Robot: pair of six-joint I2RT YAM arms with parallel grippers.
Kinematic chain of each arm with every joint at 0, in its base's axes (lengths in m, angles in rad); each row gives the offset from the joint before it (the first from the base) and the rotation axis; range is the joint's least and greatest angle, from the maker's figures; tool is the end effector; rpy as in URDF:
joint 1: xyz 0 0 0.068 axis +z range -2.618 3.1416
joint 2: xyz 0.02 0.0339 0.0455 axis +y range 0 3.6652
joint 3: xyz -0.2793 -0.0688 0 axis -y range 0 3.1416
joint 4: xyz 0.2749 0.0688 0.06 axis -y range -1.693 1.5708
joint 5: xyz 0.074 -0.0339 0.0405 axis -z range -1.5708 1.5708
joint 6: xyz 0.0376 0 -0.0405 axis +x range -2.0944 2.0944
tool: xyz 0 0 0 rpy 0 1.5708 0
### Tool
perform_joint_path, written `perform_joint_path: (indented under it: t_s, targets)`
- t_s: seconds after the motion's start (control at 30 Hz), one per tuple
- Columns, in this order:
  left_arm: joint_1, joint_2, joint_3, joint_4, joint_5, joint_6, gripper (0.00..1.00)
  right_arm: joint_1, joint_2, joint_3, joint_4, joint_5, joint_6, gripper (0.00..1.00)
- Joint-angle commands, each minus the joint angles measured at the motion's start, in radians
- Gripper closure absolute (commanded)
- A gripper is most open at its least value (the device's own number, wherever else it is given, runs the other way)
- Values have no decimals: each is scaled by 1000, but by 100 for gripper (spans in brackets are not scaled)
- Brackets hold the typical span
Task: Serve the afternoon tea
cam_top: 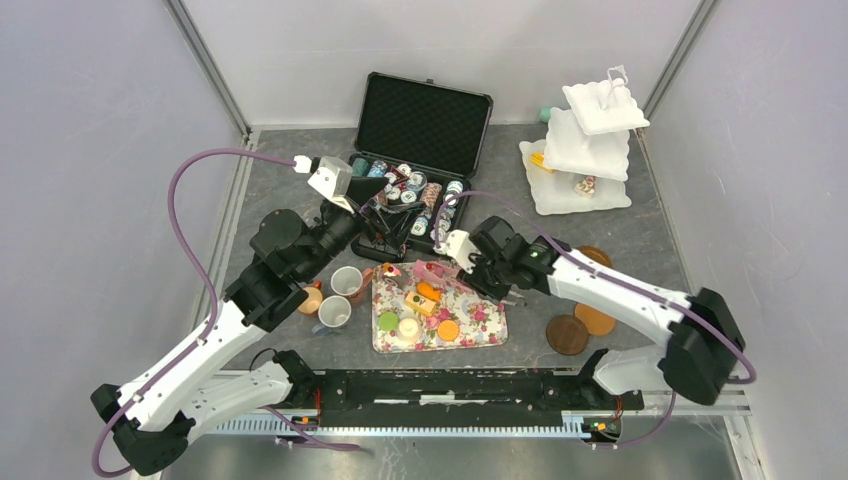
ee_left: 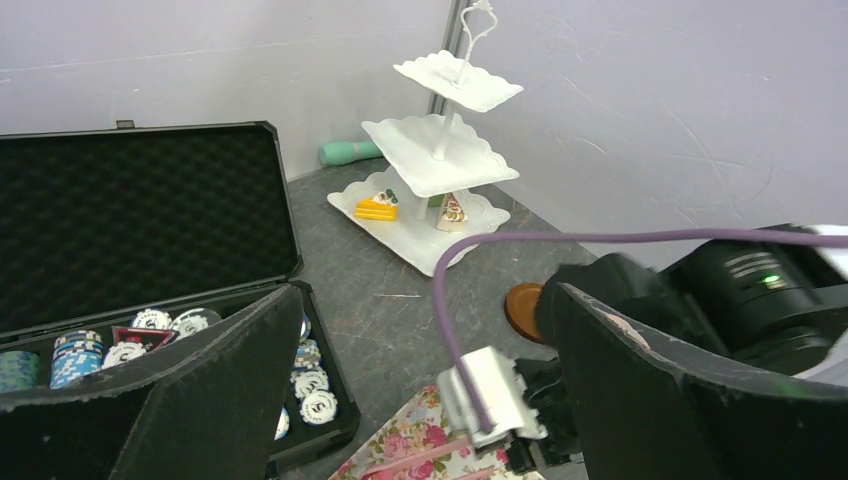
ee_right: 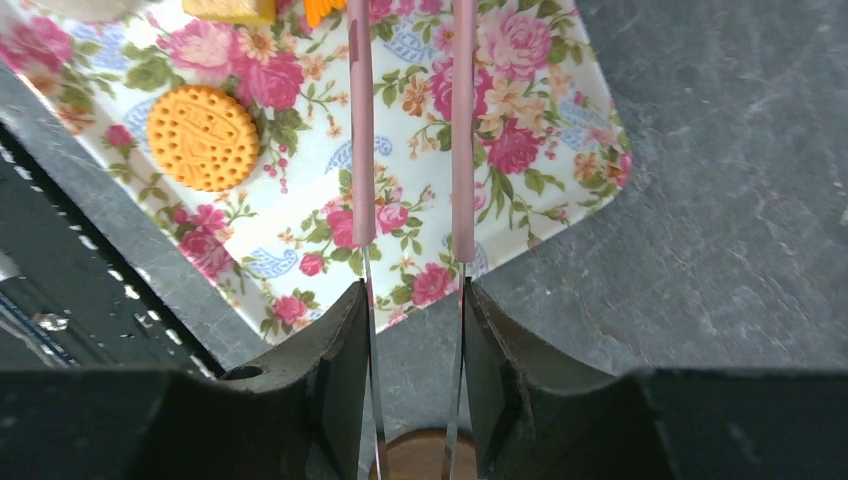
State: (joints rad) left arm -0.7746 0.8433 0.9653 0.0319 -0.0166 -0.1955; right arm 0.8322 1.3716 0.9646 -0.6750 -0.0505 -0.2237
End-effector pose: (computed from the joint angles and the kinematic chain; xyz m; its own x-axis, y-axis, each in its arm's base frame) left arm 0.1506 -0.1465 0.4322 -0.0261 -0.2462 -0.9689 0.6958 0.6914 -0.1945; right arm 0.1961 0.2182 0.2351 -0.4122 -0.7818 -0.4677 -0.8675 0.4937 -0.0607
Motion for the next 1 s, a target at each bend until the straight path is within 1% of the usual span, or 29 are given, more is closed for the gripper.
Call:
perform_joint_path:
  t_s: [0.0, 0.13, 0.23, 0.27, 0.33, 0.4, 0.5, 0.6, 0.67, 0.83, 0.97]
  targets:
    - [1, -7, 23, 26, 14, 9, 0, 7, -152, 9, -5, 44, 65, 75]
    - [2, -7, 24, 26, 14, 6, 0, 7, -253, -18, -7, 205, 147, 76]
    - [2, -13, 23, 28, 14, 4, 0, 4, -305, -38, -30, 351, 204, 75]
    - [1, -15, 23, 29, 14, 3, 0, -4, -313, -45, -38, 396, 220, 75]
    - [0, -20, 23, 30, 14, 0, 0, -45, -319, -49, -47, 438, 254, 74]
    - [0, -25, 24, 31, 14, -2, 0, -112, -321, -57, -28, 445, 268, 75]
    - [0, -32, 23, 32, 14, -2, 0, -245, -323, -68, 40, 420, 282, 75]
    - [0, -38, 21, 34, 14, -4, 0, -383, -301, -81, 119, 349, 297, 76]
    - [-1, -42, 21, 35, 14, -4, 0, -451, -264, -80, 164, 298, 304, 76]
    - [-2, -49, 21, 35, 14, -4, 0, -559, -141, -59, 245, 213, 320, 76]
    - [-8, -58, 21, 35, 14, -1, 0, -617, -59, -42, 282, 209, 325, 77]
